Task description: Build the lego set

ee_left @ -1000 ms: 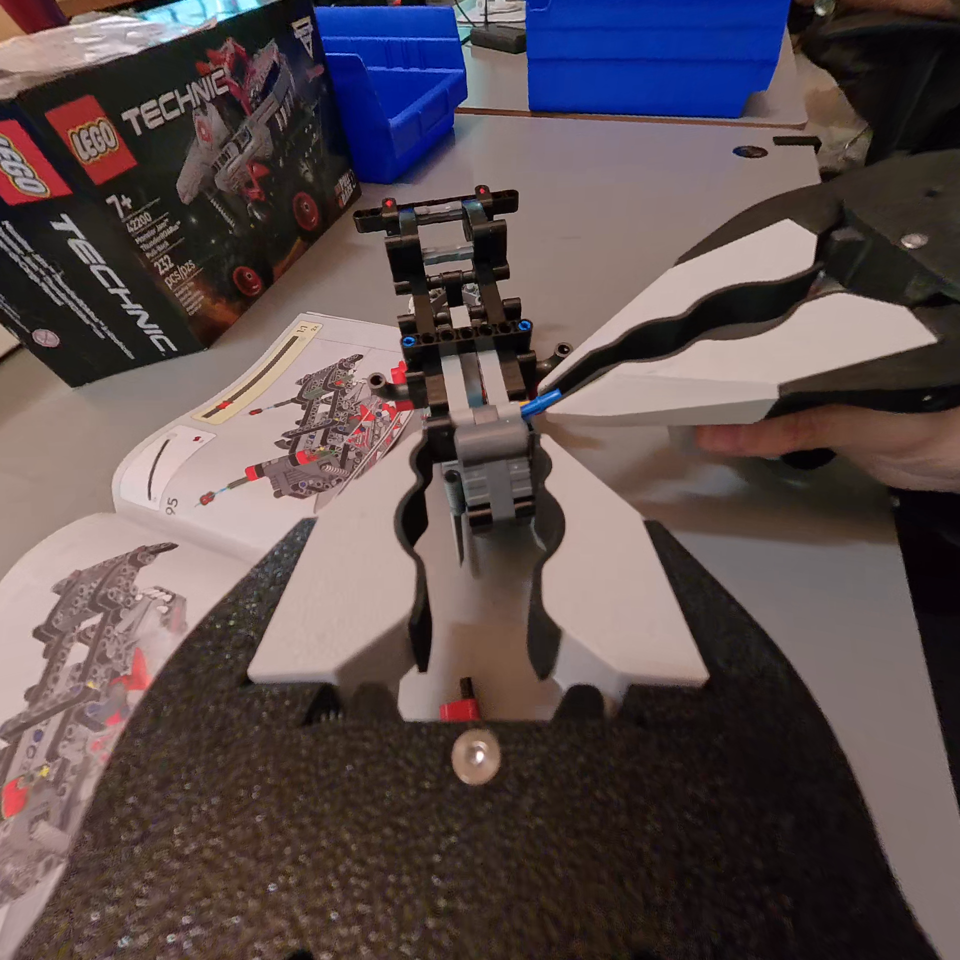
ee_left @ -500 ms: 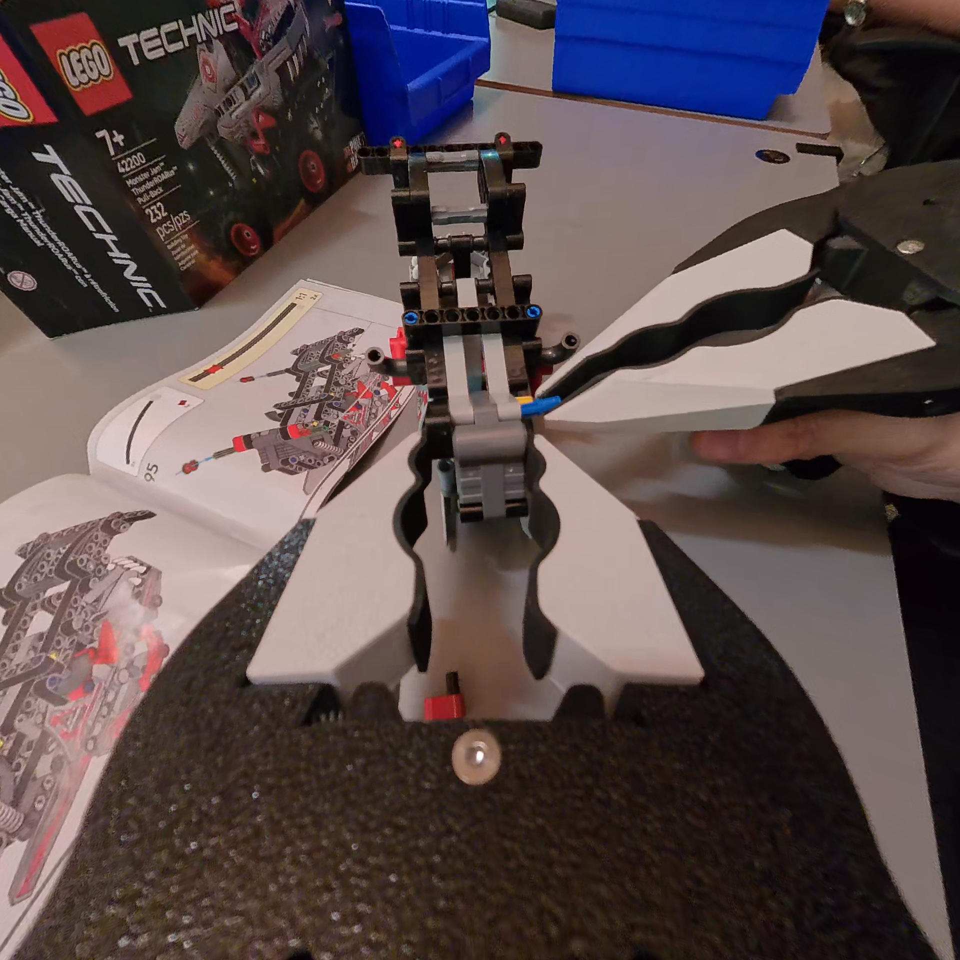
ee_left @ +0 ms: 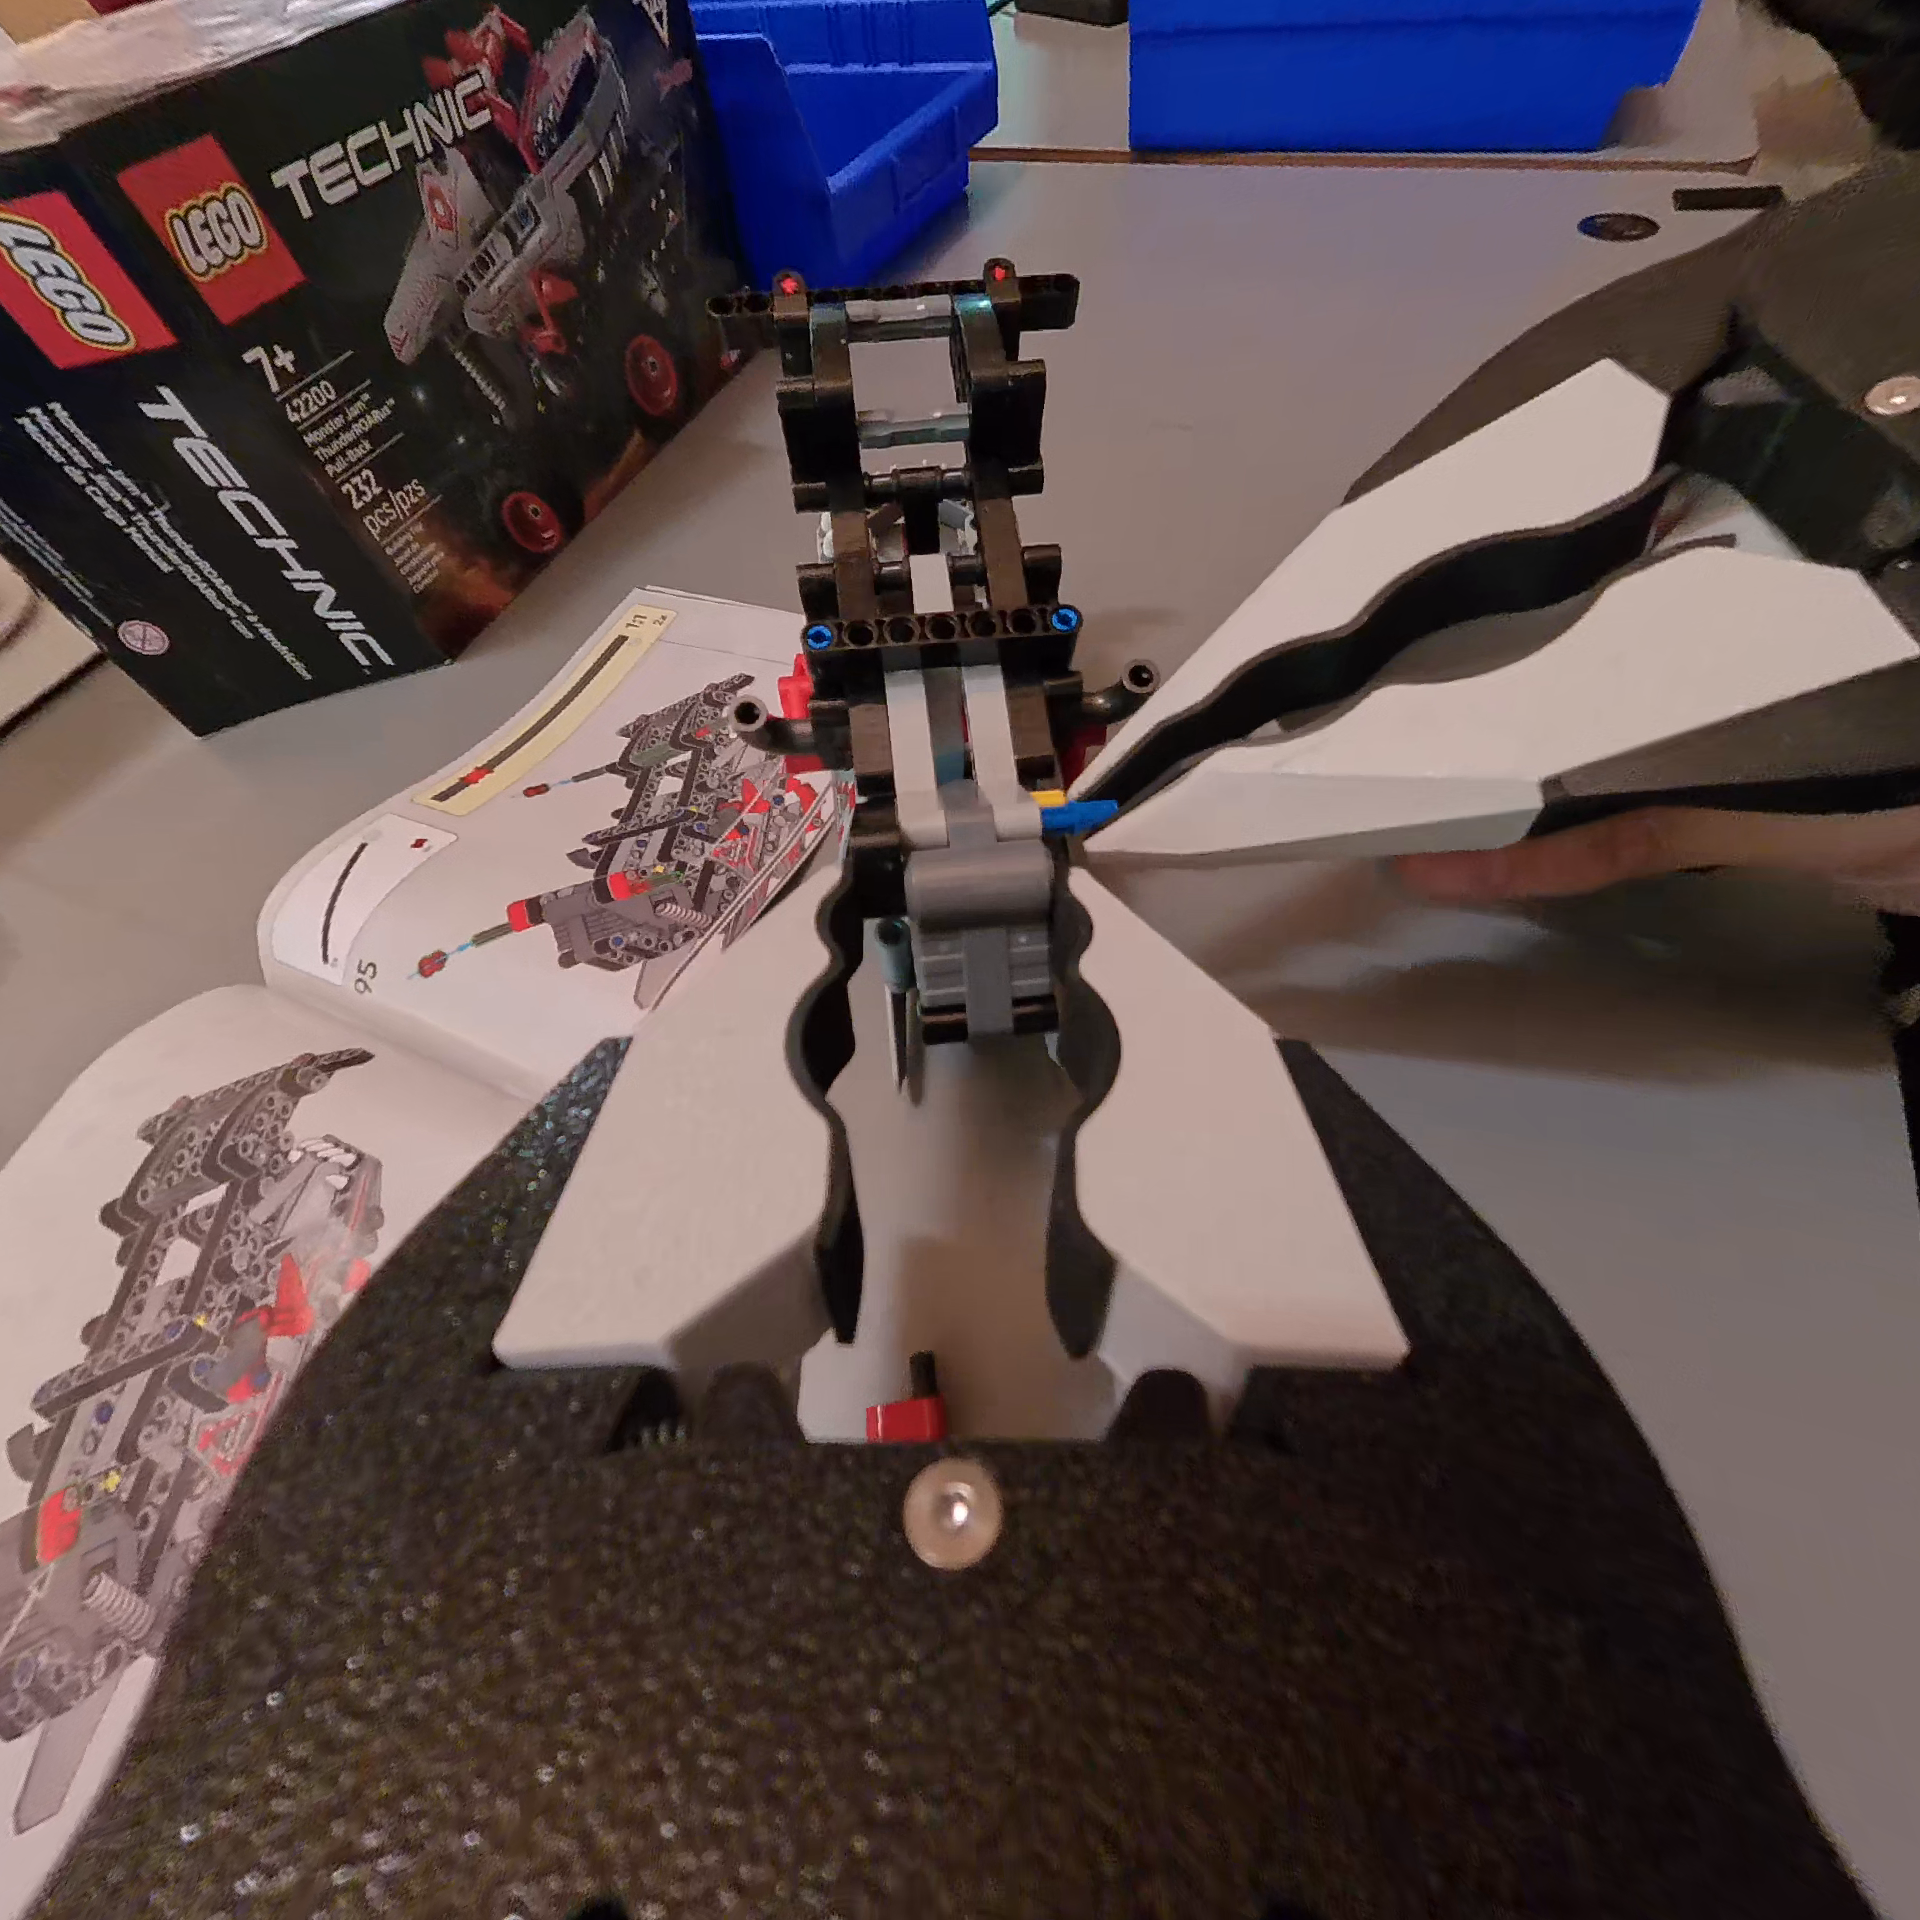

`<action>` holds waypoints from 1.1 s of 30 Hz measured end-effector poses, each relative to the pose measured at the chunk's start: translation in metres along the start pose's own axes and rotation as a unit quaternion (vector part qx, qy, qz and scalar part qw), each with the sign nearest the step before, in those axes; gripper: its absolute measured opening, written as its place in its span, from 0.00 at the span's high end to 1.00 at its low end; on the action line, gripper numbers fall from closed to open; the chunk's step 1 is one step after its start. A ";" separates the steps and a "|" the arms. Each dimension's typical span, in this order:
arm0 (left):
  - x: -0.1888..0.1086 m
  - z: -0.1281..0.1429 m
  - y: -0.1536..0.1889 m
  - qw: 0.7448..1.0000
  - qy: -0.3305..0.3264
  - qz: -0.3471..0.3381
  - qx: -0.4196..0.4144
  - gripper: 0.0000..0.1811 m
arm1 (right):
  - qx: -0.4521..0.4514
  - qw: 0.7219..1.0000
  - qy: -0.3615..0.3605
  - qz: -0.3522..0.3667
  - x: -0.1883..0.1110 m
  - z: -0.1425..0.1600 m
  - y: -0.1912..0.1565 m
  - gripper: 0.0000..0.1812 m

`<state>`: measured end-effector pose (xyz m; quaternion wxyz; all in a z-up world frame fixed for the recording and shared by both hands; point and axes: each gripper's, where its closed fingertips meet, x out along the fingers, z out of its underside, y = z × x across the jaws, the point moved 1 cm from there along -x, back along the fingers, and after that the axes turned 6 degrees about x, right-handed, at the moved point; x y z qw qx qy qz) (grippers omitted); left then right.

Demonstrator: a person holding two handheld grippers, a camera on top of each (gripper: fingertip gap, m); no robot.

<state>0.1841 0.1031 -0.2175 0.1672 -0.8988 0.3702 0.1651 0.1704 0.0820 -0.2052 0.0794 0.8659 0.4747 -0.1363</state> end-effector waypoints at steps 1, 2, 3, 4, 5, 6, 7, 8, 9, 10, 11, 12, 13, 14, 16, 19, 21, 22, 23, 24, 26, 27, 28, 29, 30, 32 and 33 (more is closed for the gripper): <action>0.000 0.000 0.000 1.000 0.000 -0.002 0.001 0.82 | -0.016 1.000 -0.005 0.008 0.000 0.000 0.000 0.98; 0.000 0.000 -0.001 1.000 0.000 0.000 -0.003 0.82 | -0.033 0.999 -0.010 0.017 0.001 0.000 0.000 0.98; 0.000 0.001 -0.001 1.000 0.001 0.003 -0.010 0.82 | -0.050 0.998 -0.016 0.025 0.002 0.001 0.000 0.98; 0.000 0.001 -0.002 1.000 0.002 0.005 -0.016 0.82 | -0.062 0.997 -0.021 0.031 0.003 0.001 0.000 0.98; 0.000 0.001 -0.003 1.000 0.003 0.006 -0.019 0.82 | -0.066 0.997 -0.025 0.030 0.003 0.000 0.000 0.98; -0.001 0.002 -0.003 1.000 0.004 0.006 -0.019 0.82 | -0.056 0.998 -0.027 0.023 0.004 0.000 0.000 0.99; -0.001 0.002 -0.003 1.000 0.005 0.004 -0.017 0.82 | -0.036 0.999 -0.029 0.010 0.004 0.000 -0.001 0.99; -0.001 0.002 -0.004 1.000 0.006 0.002 -0.016 0.82 | -0.012 1.000 -0.028 -0.005 0.004 0.000 -0.001 0.99; -0.001 0.002 -0.004 1.000 0.006 0.001 -0.014 0.82 | 0.011 0.999 -0.025 -0.018 0.005 -0.001 0.000 0.99; -0.001 0.001 -0.004 1.000 0.007 0.000 -0.013 0.82 | 0.031 0.999 -0.021 -0.029 0.004 -0.001 0.000 0.99; -0.001 0.001 -0.003 1.000 0.007 -0.002 -0.009 0.82 | 0.049 0.998 -0.018 -0.039 0.004 -0.001 0.000 0.98; -0.001 0.001 -0.003 1.000 0.006 -0.005 0.000 0.82 | 0.064 0.997 -0.017 -0.047 0.004 -0.001 0.000 0.99; -0.001 0.000 -0.003 1.000 0.006 -0.010 0.014 0.82 | 0.076 0.995 -0.019 -0.056 0.003 0.000 0.000 0.99; -0.001 0.000 -0.003 1.000 0.003 -0.014 0.027 0.82 | 0.086 0.994 -0.023 -0.064 0.002 0.000 0.000 0.98; 0.000 -0.001 -0.003 0.999 0.000 -0.024 0.035 0.82 | 0.107 0.991 -0.027 -0.078 0.001 -0.001 0.001 0.98; 0.000 -0.002 -0.002 0.999 0.004 -0.022 0.039 0.82 | 0.070 0.996 -0.028 -0.050 0.004 -0.001 0.001 0.98; 0.000 -0.001 -0.003 0.999 0.000 -0.029 0.045 0.82 | -0.005 0.999 -0.044 -0.013 0.006 -0.002 0.001 0.98; 0.000 -0.001 -0.004 0.999 -0.001 -0.028 0.040 0.82 | -0.022 0.998 -0.053 -0.005 0.006 -0.002 0.001 0.99; 0.000 -0.001 -0.004 0.999 0.000 -0.027 0.037 0.82 | -0.021 0.998 -0.055 -0.007 0.007 -0.002 0.001 0.98; 0.000 -0.001 -0.005 0.999 0.001 -0.025 0.032 0.82 | -0.006 0.999 -0.051 -0.016 0.008 -0.003 0.001 0.98; -0.001 0.000 -0.005 0.999 0.002 -0.023 0.029 0.82 | 0.027 0.998 -0.038 -0.032 0.008 -0.003 0.001 0.98; -0.001 0.000 -0.005 0.999 0.000 -0.021 0.030 0.82 | 0.027 0.998 -0.035 -0.033 0.008 -0.003 0.001 0.98; -0.002 0.000 -0.005 0.999 -0.004 -0.017 0.029 0.82 | 0.023 0.999 -0.034 -0.033 0.008 -0.003 0.000 0.98; -0.003 0.001 -0.004 1.000 -0.008 -0.010 0.022 0.82 | 0.017 0.999 -0.034 -0.035 0.008 -0.003 -0.001 0.98; -0.004 0.001 -0.003 1.000 -0.009 0.000 0.016 0.82 | 0.012 0.999 -0.035 -0.037 0.007 -0.004 -0.003 0.98; -0.007 0.003 -0.003 1.000 -0.012 0.011 0.016 0.82 | 0.007 0.998 -0.039 -0.051 -0.002 -0.005 -0.009 0.93; -0.008 0.005 -0.004 1.000 -0.017 0.014 0.014 0.81 | -0.001 0.997 -0.042 -0.065 -0.009 -0.004 -0.015 0.92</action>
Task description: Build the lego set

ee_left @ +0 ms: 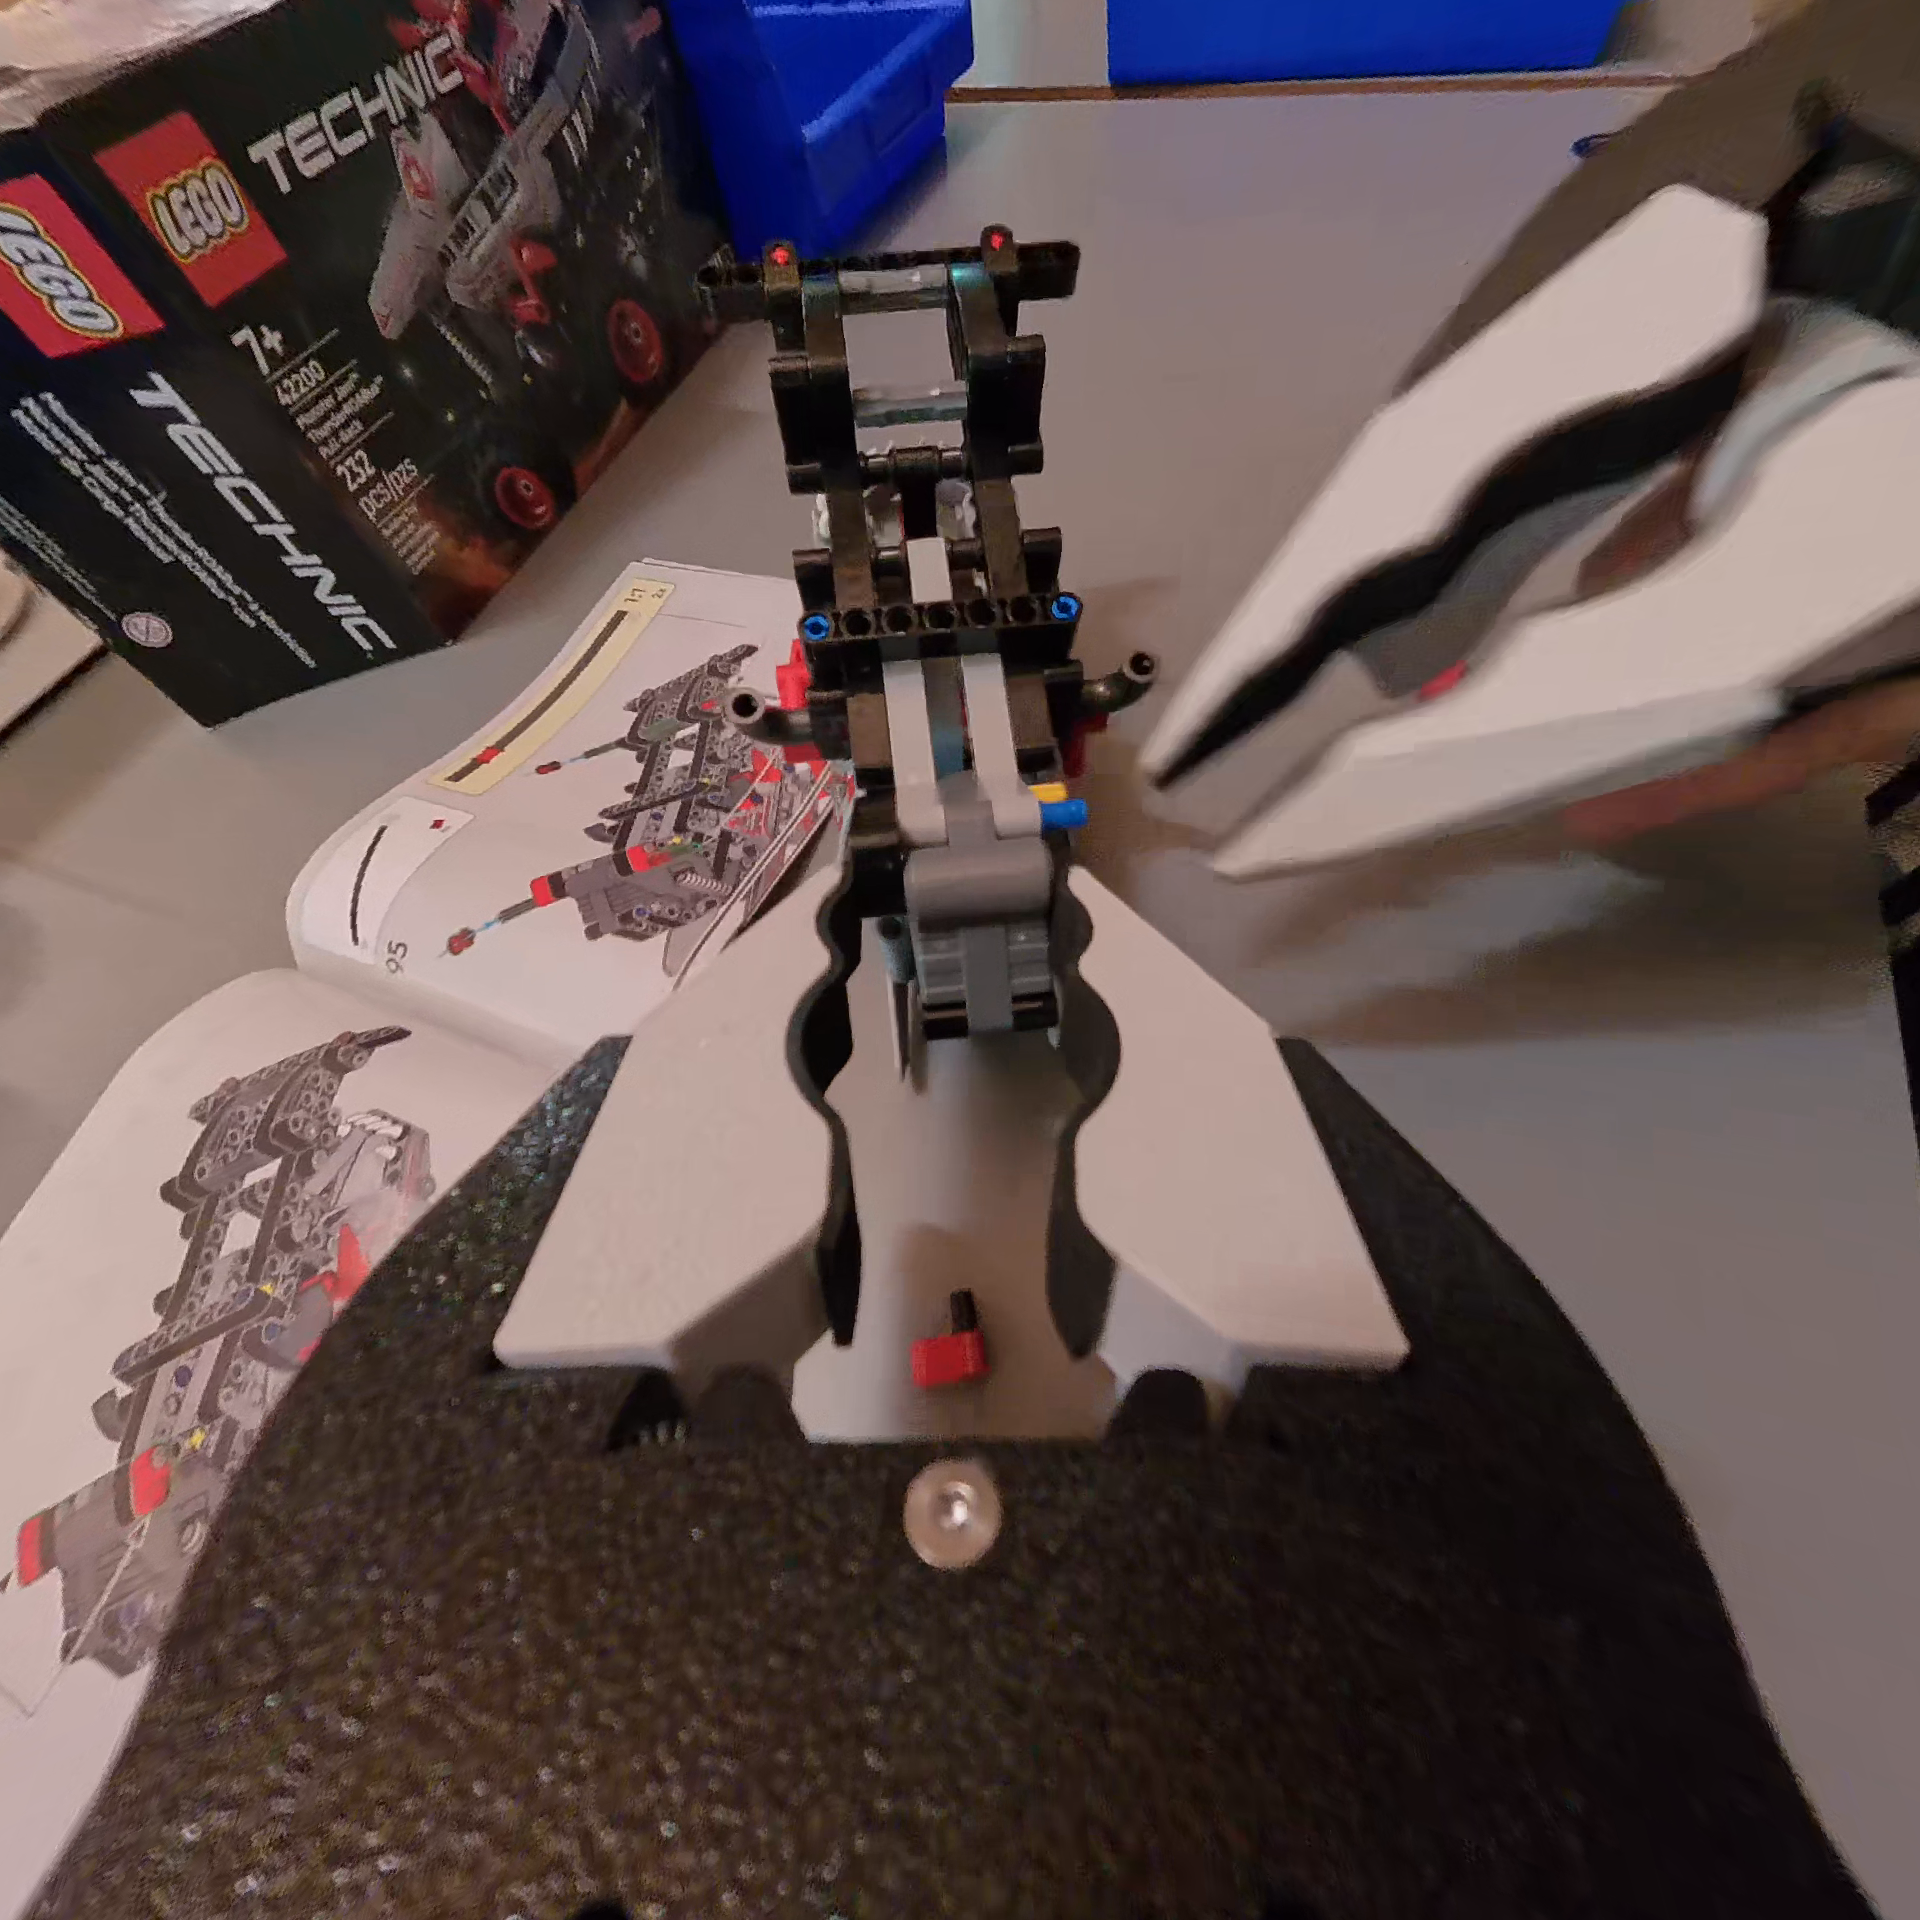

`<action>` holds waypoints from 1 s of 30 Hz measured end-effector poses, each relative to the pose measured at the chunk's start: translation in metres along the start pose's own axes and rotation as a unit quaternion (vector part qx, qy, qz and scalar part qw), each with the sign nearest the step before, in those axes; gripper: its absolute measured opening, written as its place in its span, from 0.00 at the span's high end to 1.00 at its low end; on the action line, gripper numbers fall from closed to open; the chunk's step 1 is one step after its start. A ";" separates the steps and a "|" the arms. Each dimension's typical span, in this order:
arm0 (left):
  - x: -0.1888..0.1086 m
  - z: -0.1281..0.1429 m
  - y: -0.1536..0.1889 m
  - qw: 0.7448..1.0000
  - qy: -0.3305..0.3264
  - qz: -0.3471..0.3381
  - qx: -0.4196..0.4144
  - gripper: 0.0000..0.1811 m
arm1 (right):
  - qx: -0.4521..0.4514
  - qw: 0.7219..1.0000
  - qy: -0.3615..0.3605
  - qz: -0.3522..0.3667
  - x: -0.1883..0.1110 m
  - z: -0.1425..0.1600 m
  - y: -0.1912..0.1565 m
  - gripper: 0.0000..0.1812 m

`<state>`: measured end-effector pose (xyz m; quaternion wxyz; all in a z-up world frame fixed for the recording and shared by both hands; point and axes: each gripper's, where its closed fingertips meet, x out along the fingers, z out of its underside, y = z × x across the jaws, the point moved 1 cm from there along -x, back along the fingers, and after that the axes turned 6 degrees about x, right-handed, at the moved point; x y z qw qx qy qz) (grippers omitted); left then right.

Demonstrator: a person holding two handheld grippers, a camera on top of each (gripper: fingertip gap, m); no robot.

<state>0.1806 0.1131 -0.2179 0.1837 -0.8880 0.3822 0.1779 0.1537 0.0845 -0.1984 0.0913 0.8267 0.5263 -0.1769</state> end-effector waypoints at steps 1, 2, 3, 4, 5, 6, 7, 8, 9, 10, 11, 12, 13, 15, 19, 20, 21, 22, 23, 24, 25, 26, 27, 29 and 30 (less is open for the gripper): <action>-0.001 0.001 -0.001 1.000 0.001 0.004 -0.005 0.81 | -0.014 0.999 -0.009 -0.031 -0.005 0.004 -0.013 0.92; -0.002 0.001 -0.001 1.000 0.002 0.006 -0.010 0.81 | -0.019 0.998 -0.024 -0.060 -0.008 0.011 -0.027 0.93; -0.002 0.002 -0.002 1.000 0.004 0.006 -0.011 0.81 | -0.014 0.996 -0.043 -0.078 -0.009 0.019 -0.039 0.93; -0.002 0.002 -0.003 1.000 0.007 0.005 -0.012 0.81 | -0.012 0.993 -0.062 -0.097 -0.008 0.026 -0.051 0.93; -0.002 0.001 -0.004 1.000 0.010 0.004 -0.013 0.81 | -0.013 0.992 -0.077 -0.102 -0.004 0.032 -0.058 0.92; -0.002 0.001 -0.004 1.000 0.010 0.002 -0.012 0.81 | -0.018 0.991 -0.092 -0.095 0.001 0.038 -0.060 0.90; -0.003 0.001 -0.005 1.000 0.009 -0.003 -0.010 0.81 | -0.026 0.988 -0.111 -0.101 0.007 0.044 -0.064 0.86; -0.004 0.000 -0.007 1.000 0.012 -0.011 -0.005 0.81 | -0.029 0.984 -0.133 -0.113 0.012 0.051 -0.070 0.83; -0.005 -0.001 -0.008 1.000 0.018 -0.016 0.001 0.81 | -0.031 0.982 -0.149 -0.116 0.016 0.056 -0.073 0.81; -0.006 -0.003 -0.008 1.000 0.025 -0.018 0.005 0.81 | -0.035 0.980 -0.159 -0.116 0.020 0.060 -0.076 0.80; -0.007 -0.005 -0.008 0.999 0.032 -0.017 0.005 0.81 | -0.035 0.979 -0.163 -0.118 0.023 0.062 -0.078 0.80; -0.008 -0.006 -0.007 0.999 0.037 -0.015 0.002 0.81 | -0.031 0.979 -0.163 -0.121 0.026 0.062 -0.081 0.80; -0.008 -0.007 -0.007 0.999 0.041 -0.014 -0.001 0.81 | -0.029 0.978 -0.168 -0.125 0.027 0.064 -0.082 0.84; -0.009 -0.010 -0.006 0.999 0.050 -0.015 0.001 0.81 | -0.042 0.976 -0.178 -0.123 0.027 0.068 -0.082 0.92; -0.013 -0.017 -0.004 0.997 0.071 -0.013 0.018 0.79 | -0.069 0.976 -0.175 -0.113 0.024 0.070 -0.081 0.92; -0.013 -0.017 -0.004 0.997 0.072 -0.014 0.024 0.79 | -0.074 0.976 -0.173 -0.112 0.023 0.070 -0.080 0.93; -0.014 -0.016 -0.004 0.997 0.070 -0.017 0.031 0.79 | -0.084 0.976 -0.173 -0.105 0.021 0.070 -0.079 0.92; -0.014 -0.017 -0.005 0.997 0.070 -0.020 0.040 0.78 | -0.097 0.976 -0.173 -0.090 0.018 0.069 -0.075 0.93; -0.016 -0.018 -0.005 0.996 0.074 -0.024 0.050 0.78 | -0.104 0.977 -0.170 -0.076 0.015 0.067 -0.070 0.92; -0.019 -0.020 -0.006 0.995 0.077 -0.031 0.057 0.77 | -0.101 0.979 -0.167 -0.066 0.011 0.064 -0.066 0.92; -0.022 -0.022 -0.008 0.994 0.080 -0.038 0.064 0.76 | -0.093 0.981 -0.164 -0.056 0.006 0.061 -0.061 0.93; -0.027 -0.025 -0.009 0.993 0.081 -0.046 0.071 0.75 | -0.085 0.982 -0.162 -0.045 0.001 0.057 -0.055 0.92; -0.033 -0.028 -0.011 0.991 0.080 -0.060 0.083 0.74 | -0.081 0.984 -0.157 -0.035 -0.005 0.053 -0.049 0.92; -0.051 -0.040 -0.011 0.984 0.086 -0.090 0.130 0.73 | -0.073 0.987 -0.143 -0.013 -0.017 0.043 -0.037 0.92; -0.059 -0.046 -0.003 0.979 0.088 -0.085 0.161 0.73 | -0.066 0.988 -0.136 -0.011 -0.024 0.039 -0.033 0.92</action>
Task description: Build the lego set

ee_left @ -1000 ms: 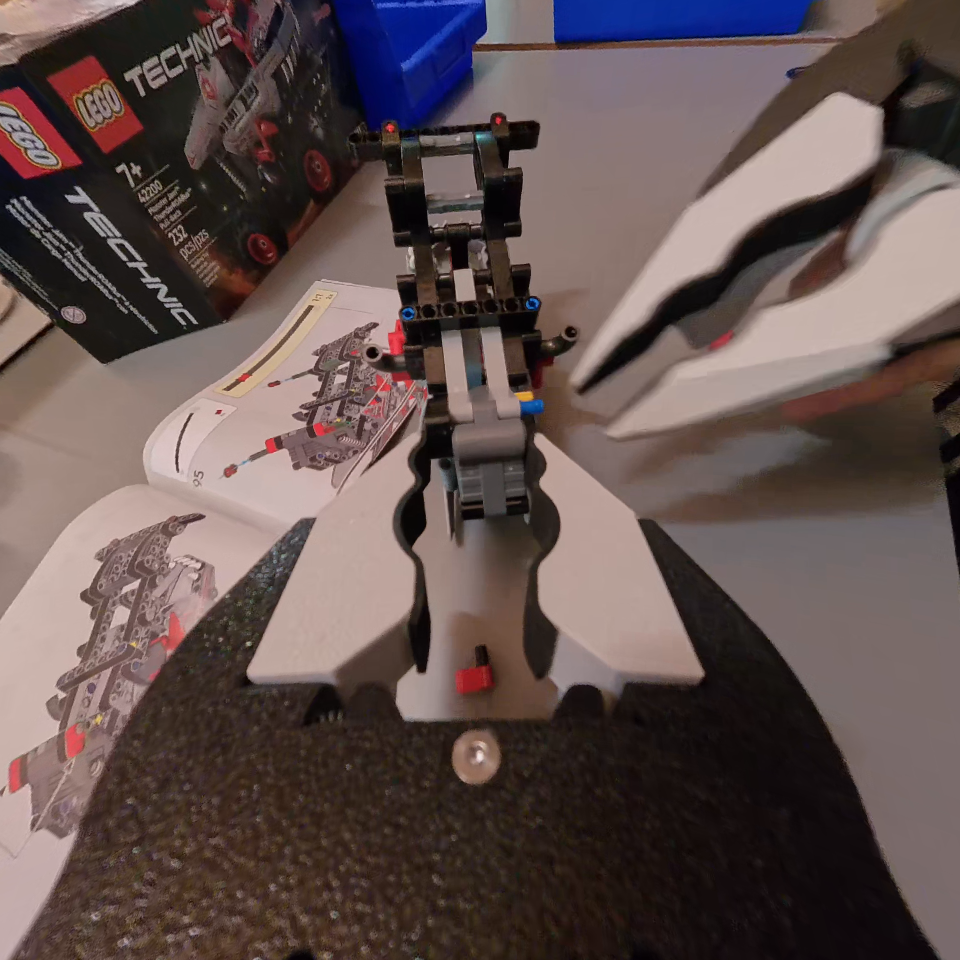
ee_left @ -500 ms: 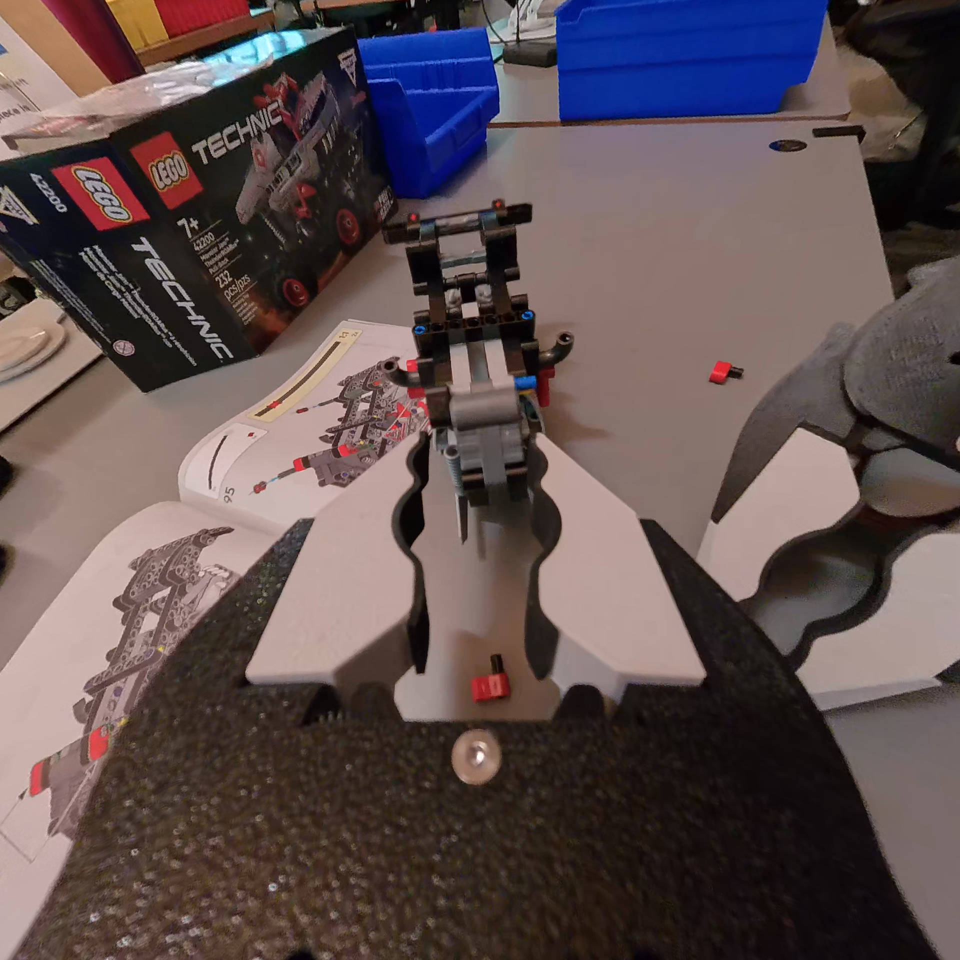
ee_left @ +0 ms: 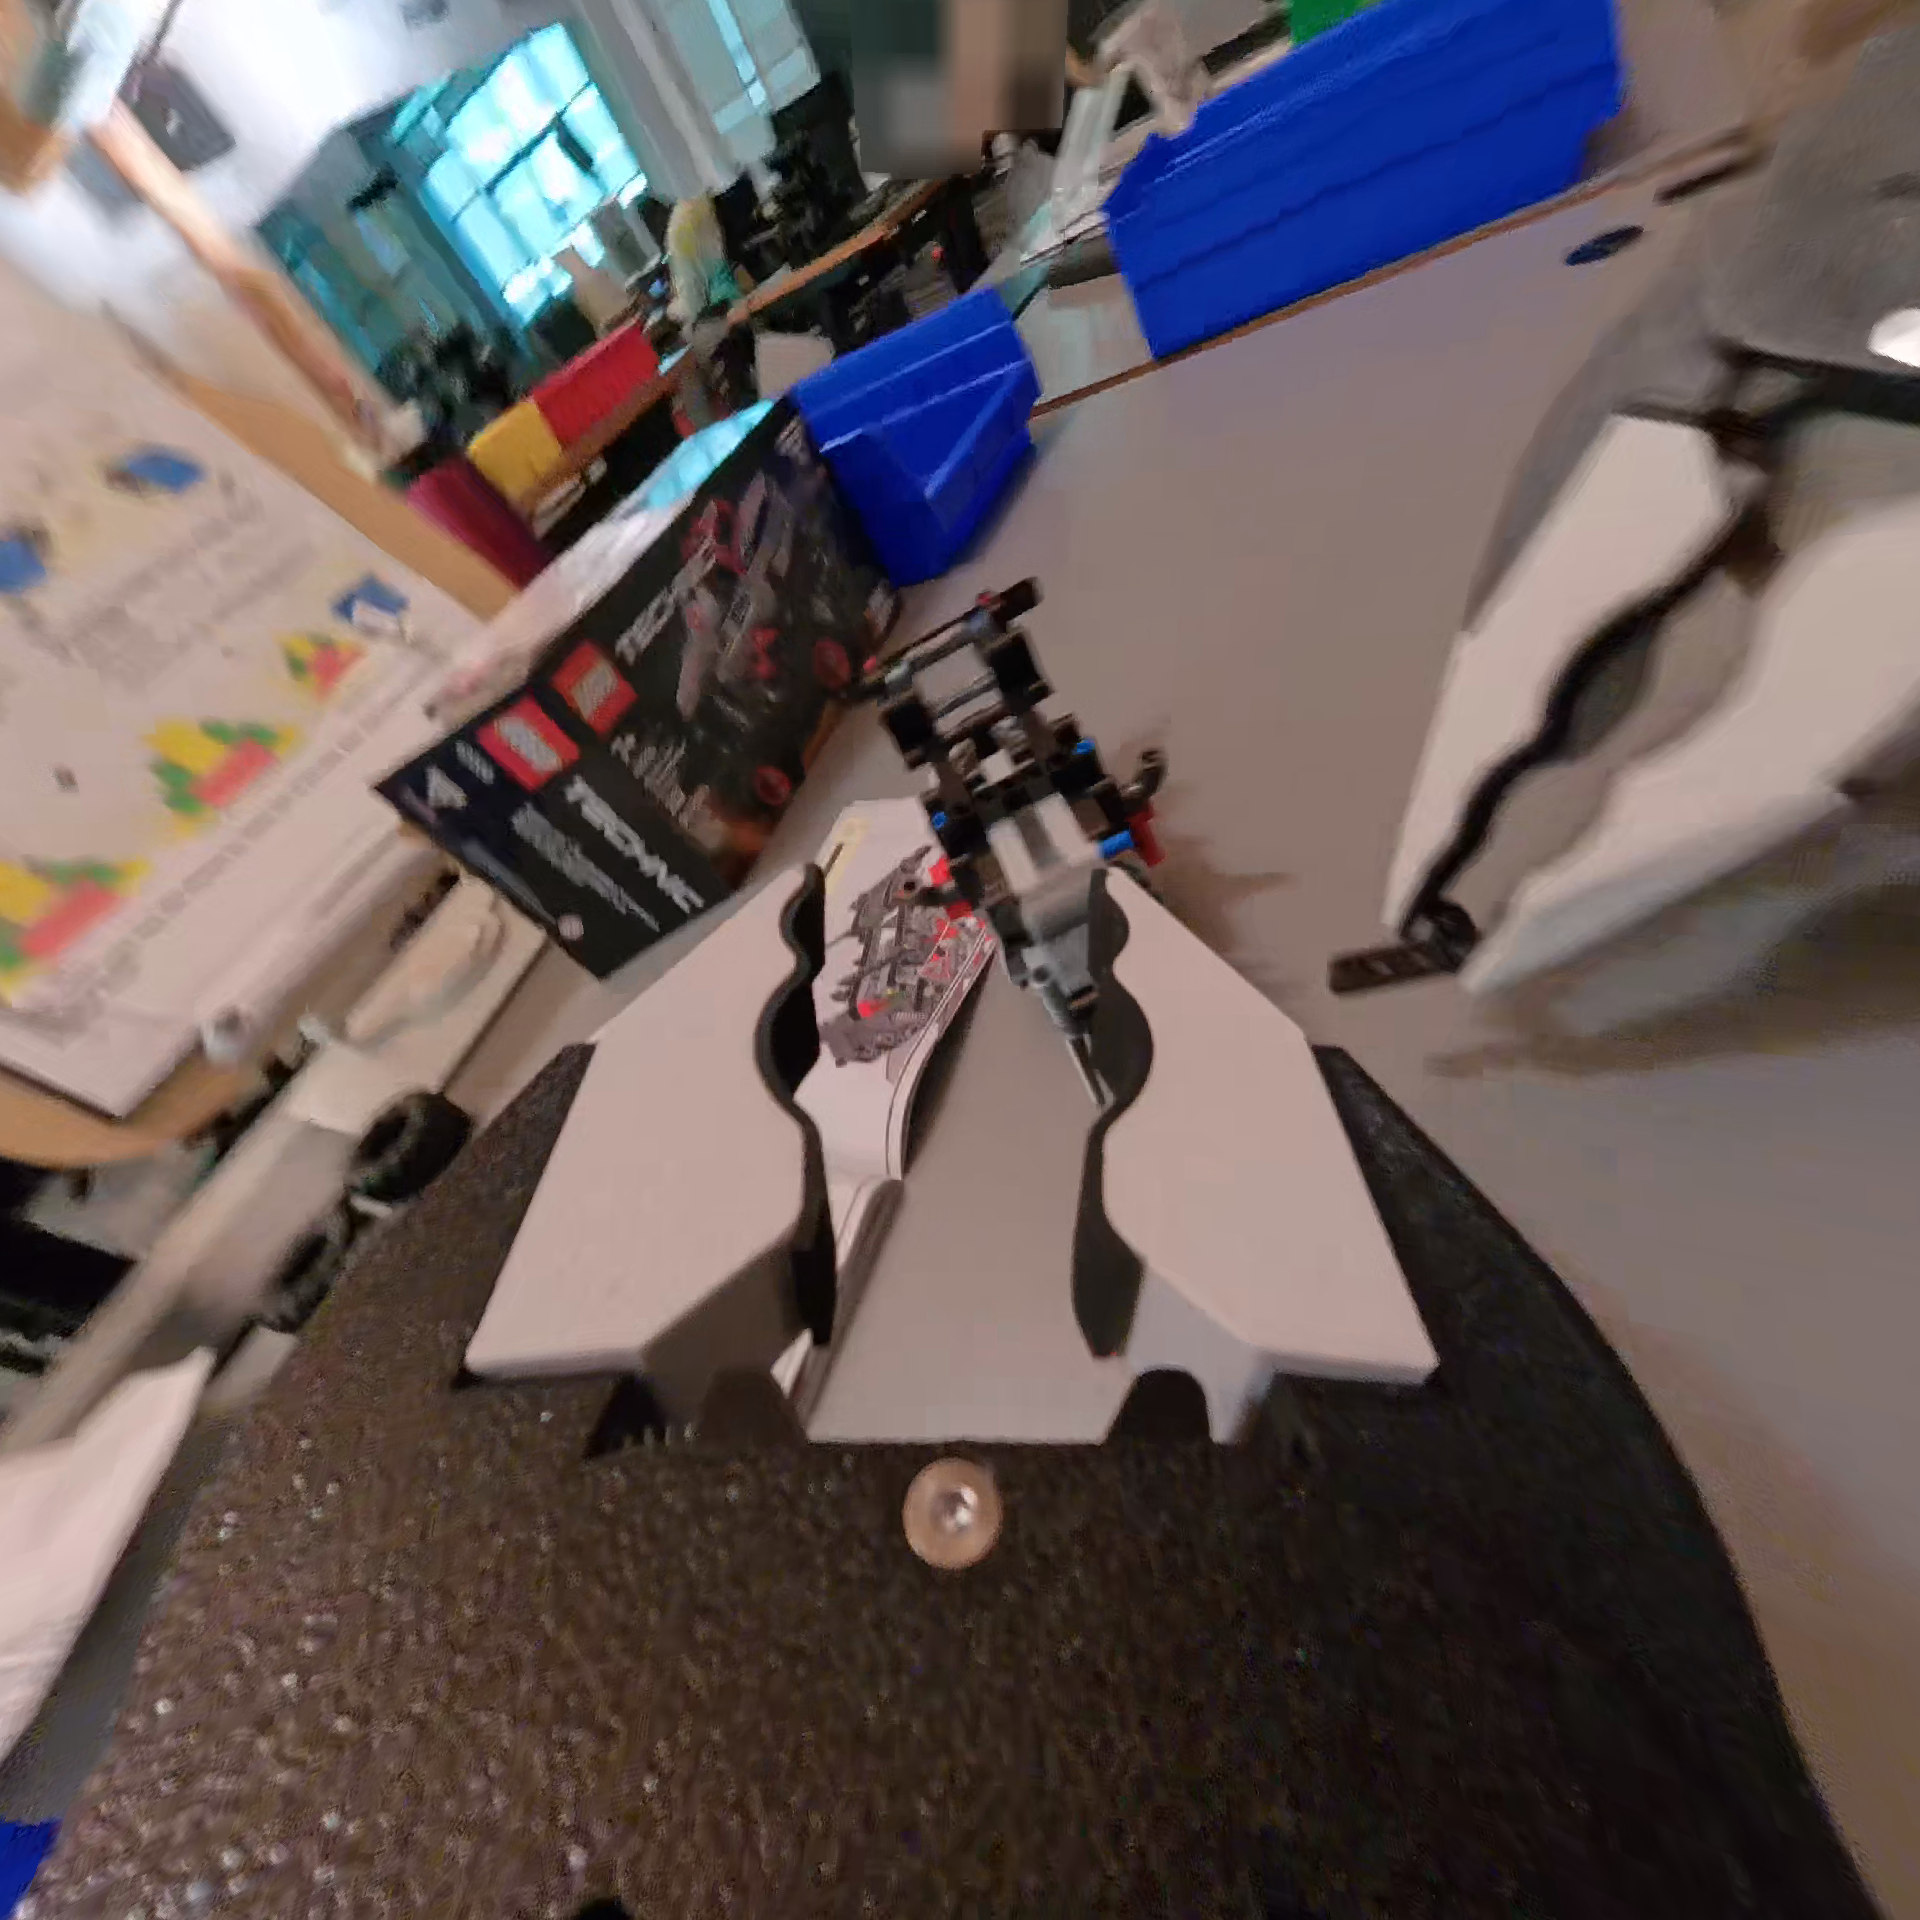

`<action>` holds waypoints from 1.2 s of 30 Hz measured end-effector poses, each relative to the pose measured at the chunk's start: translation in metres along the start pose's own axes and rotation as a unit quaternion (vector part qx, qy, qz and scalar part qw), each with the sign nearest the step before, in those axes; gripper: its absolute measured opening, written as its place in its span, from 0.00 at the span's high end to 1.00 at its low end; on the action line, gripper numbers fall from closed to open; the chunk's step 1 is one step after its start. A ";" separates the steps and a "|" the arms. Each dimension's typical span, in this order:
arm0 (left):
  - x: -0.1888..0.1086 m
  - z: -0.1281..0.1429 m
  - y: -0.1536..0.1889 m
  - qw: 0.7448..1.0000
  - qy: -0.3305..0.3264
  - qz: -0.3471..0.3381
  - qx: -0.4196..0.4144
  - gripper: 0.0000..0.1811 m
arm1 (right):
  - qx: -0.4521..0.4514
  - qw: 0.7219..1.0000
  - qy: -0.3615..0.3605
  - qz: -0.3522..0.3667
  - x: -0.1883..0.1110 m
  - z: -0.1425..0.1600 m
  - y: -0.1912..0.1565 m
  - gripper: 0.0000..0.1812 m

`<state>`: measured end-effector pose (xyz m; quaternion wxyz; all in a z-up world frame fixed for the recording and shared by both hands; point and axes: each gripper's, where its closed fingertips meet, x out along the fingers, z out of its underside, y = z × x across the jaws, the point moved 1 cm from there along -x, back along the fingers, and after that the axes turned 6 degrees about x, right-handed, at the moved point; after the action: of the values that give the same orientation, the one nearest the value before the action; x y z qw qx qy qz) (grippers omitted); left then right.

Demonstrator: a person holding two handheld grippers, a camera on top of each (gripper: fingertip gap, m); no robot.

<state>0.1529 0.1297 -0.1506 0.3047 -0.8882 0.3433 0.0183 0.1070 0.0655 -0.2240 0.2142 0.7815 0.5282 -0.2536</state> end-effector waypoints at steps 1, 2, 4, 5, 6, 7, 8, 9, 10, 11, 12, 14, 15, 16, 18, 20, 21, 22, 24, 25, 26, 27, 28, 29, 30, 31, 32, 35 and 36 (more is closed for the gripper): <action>-0.007 -0.009 0.009 0.999 0.006 0.017 0.031 0.74 | 0.013 1.000 0.010 -0.002 -0.007 -0.002 0.003 0.92; -0.013 -0.018 0.022 0.997 0.013 0.043 0.062 0.76 | 0.029 0.999 0.027 -0.005 -0.013 -0.007 0.006 0.92; -0.018 -0.027 0.052 0.990 0.021 0.086 0.111 0.79 | 0.071 0.995 0.067 -0.034 -0.022 -0.016 0.007 0.92; -0.018 -0.030 0.065 0.987 0.023 0.094 0.129 0.79 | 0.099 0.990 0.086 -0.057 -0.025 -0.020 0.005 0.92; -0.017 -0.032 0.075 0.984 0.026 0.092 0.149 0.80 | 0.124 0.983 0.105 -0.081 -0.028 -0.024 0.003 0.92; -0.016 -0.033 0.082 0.982 0.026 0.076 0.173 0.81 | 0.141 0.976 0.125 -0.105 -0.031 -0.028 0.000 0.92; -0.013 -0.032 0.087 0.978 0.021 0.061 0.198 0.82 | 0.156 0.970 0.140 -0.123 -0.034 -0.031 -0.003 0.92; -0.010 -0.031 0.092 0.974 0.014 0.050 0.221 0.83 | 0.167 0.965 0.149 -0.135 -0.036 -0.032 -0.004 0.92; -0.007 -0.030 0.096 0.969 0.007 0.042 0.242 0.84 | 0.171 0.962 0.153 -0.145 -0.038 -0.033 -0.006 0.92; -0.004 -0.029 0.098 0.965 0.000 0.031 0.259 0.86 | 0.172 0.960 0.159 -0.156 -0.039 -0.034 -0.009 0.92; -0.002 -0.028 0.097 0.963 -0.008 0.015 0.270 0.91 | 0.176 0.957 0.163 -0.164 -0.041 -0.034 -0.011 0.93; 0.002 -0.028 0.097 0.962 -0.017 0.007 0.271 0.96 | 0.168 0.960 0.158 -0.157 -0.041 -0.031 -0.010 0.93; 0.002 -0.030 0.098 0.966 -0.012 0.008 0.256 0.96 | 0.160 0.962 0.162 -0.154 -0.043 -0.030 -0.009 0.93; 0.002 -0.034 0.098 0.971 -0.002 0.008 0.237 0.97 | 0.151 0.962 0.170 -0.152 -0.046 -0.031 -0.009 0.93; 0.001 -0.040 0.099 0.981 0.021 0.016 0.192 0.97 | 0.132 0.961 0.186 -0.154 -0.052 -0.033 -0.010 0.93; 0.001 -0.047 0.098 0.990 0.044 0.026 0.128 0.97 | 0.123 0.957 0.210 -0.156 -0.059 -0.037 -0.009 0.92; 0.001 -0.049 0.098 0.994 0.054 0.034 0.092 0.97 | 0.119 0.956 0.222 -0.154 -0.062 -0.039 -0.008 0.91; 0.001 -0.051 0.099 0.995 0.062 0.042 0.058 0.97 | 0.114 0.955 0.231 -0.148 -0.064 -0.039 -0.006 0.89; 0.001 -0.054 0.102 0.995 0.080 0.062 -0.001 0.97 | 0.100 0.953 0.246 -0.144 -0.067 -0.040 -0.005 0.87; 0.000 -0.056 0.104 0.993 0.092 0.076 -0.027 0.97 | 0.092 0.952 0.252 -0.145 -0.069 -0.040 -0.005 0.87; -0.001 -0.058 0.106 0.989 0.108 0.088 -0.049 0.97 | 0.086 0.951 0.258 -0.149 -0.071 -0.040 -0.006 0.86; -0.002 -0.059 0.107 0.985 0.122 0.100 -0.067 0.97 | 0.085 0.948 0.264 -0.154 -0.073 -0.040 -0.007 0.85; -0.003 -0.059 0.109 0.981 0.130 0.115 -0.084 0.97 | 0.085 0.946 0.266 -0.163 -0.073 -0.040 -0.009 0.85; -0.003 -0.057 0.112 0.977 0.133 0.134 -0.098 0.97 | 0.085 0.945 0.265 -0.171 -0.072 -0.038 -0.010 0.86; -0.003 -0.054 0.114 0.973 0.134 0.153 -0.110 0.97 | 0.084 0.944 0.264 -0.177 -0.071 -0.036 -0.010 0.86; -0.003 -0.050 0.114 0.970 0.135 0.164 -0.119 0.97 | 0.090 0.942 0.270 -0.180 -0.071 -0.035 -0.008 0.86; -0.002 -0.045 0.113 0.969 0.132 0.166 -0.124 0.97 | 0.103 0.938 0.278 -0.181 -0.070 -0.034 -0.004 0.90; 0.004 -0.024 0.108 0.973 0.093 0.165 -0.129 0.97 | 0.156 0.919 0.292 -0.213 -0.066 -0.029 0.005 0.90; 0.001 -0.026 0.107 0.970 0.109 0.173 -0.129 0.97 | 0.164 0.918 0.289 -0.218 -0.065 -0.026 0.007 0.87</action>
<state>0.0826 0.0527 -0.1868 0.1408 -0.8437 0.5178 0.0184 0.0973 0.0323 -0.1633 -0.1394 0.7104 0.6754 -0.1405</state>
